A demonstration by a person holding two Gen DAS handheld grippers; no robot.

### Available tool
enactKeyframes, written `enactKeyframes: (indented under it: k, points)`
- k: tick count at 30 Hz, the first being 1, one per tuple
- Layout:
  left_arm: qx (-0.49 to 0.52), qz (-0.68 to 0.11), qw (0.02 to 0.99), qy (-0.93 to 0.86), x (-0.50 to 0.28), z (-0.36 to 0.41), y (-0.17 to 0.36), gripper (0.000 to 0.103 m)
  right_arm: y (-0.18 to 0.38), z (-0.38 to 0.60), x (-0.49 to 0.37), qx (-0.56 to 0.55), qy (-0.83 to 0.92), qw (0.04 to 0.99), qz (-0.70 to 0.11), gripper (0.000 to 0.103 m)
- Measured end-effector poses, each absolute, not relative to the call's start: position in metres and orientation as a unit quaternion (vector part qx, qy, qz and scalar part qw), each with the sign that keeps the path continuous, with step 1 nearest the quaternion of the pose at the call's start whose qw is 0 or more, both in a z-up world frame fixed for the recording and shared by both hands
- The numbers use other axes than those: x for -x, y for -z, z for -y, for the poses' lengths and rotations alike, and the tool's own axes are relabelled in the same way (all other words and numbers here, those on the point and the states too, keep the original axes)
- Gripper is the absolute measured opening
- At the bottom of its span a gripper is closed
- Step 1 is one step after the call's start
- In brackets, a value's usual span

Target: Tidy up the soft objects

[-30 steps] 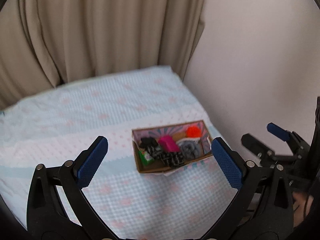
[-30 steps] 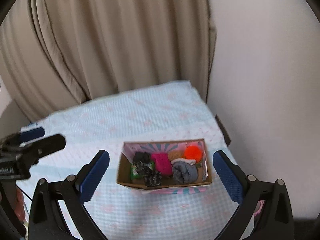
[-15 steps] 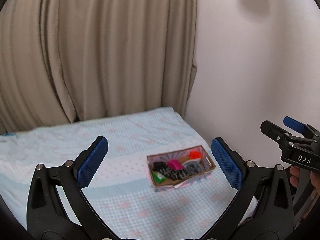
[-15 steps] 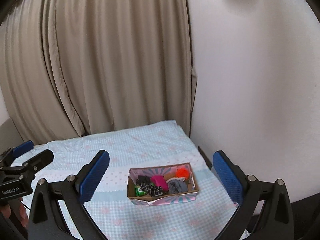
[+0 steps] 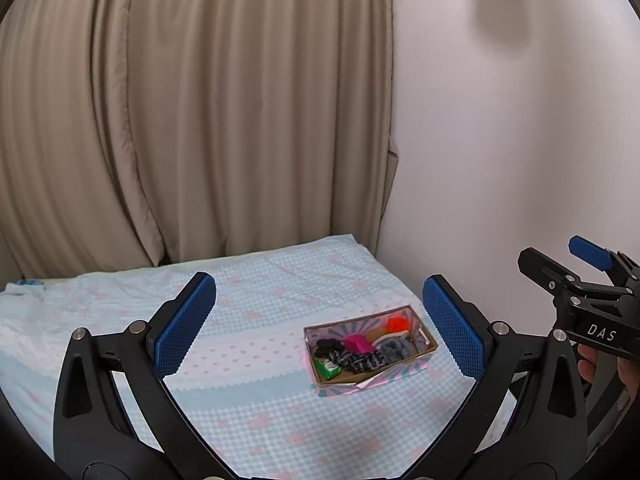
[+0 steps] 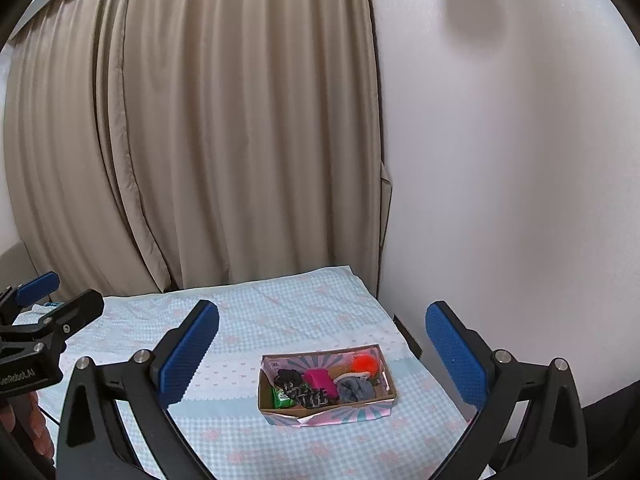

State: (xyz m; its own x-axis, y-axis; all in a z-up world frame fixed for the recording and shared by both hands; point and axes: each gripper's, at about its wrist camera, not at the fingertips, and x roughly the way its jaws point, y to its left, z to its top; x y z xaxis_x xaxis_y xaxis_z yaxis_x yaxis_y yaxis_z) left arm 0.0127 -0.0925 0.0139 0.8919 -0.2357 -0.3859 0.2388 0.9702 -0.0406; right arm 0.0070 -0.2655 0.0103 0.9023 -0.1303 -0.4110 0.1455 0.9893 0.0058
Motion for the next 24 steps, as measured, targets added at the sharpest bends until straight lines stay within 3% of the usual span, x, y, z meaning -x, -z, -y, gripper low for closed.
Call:
enactKeyframes:
  k: [24]
  points:
    - [-0.004, -0.197, 0.973, 0.116, -0.025, 0.096, -0.014, 0.103, -0.006, 0.261, -0.015, -0.021, 0.075, 0.975, -0.206, 0.103]
